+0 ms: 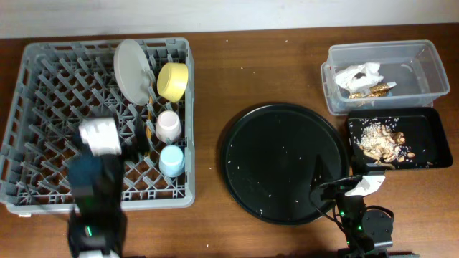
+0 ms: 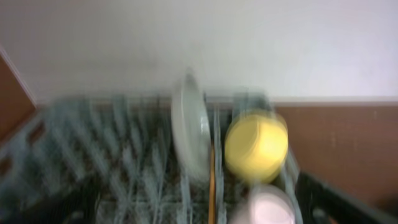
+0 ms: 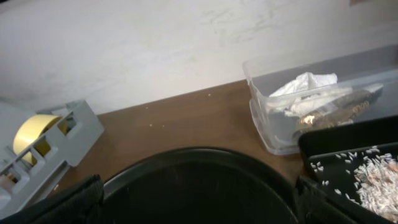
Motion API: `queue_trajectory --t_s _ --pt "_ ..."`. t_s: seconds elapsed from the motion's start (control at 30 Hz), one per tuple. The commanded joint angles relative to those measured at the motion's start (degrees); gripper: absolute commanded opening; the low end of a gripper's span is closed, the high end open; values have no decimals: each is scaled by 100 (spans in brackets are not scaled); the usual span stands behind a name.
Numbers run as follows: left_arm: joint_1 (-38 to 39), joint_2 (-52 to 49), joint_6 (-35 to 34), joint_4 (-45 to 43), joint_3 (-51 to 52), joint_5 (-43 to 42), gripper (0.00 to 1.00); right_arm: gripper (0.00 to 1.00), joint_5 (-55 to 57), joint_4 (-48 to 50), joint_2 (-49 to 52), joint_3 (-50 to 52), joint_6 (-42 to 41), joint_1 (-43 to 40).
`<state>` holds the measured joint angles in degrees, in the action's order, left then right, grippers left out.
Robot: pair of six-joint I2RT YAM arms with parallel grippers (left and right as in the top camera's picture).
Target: Sort waste into correct bins and load items into the dishwasher rack
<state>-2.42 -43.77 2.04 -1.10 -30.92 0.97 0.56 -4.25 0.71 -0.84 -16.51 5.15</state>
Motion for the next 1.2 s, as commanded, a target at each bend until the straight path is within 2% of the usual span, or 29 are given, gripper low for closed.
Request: queue_trajectory --t_s 0.0,0.07,0.2,0.27,1.17 --pt "-39 1976 238 -796 2347 -42 99 98 52 -31 -50 52 0 46" --pt "-37 2914 238 -717 3016 -15 99 98 52 -31 -50 52 2 46" --pt "-37 3818 284 570 3045 184 99 98 52 -31 -50 52 2 46" --pt "-37 4360 341 566 3045 151 99 98 52 -31 -50 52 2 46" --pt "-26 4343 345 570 3040 157 99 99 52 -33 -50 52 0 46"
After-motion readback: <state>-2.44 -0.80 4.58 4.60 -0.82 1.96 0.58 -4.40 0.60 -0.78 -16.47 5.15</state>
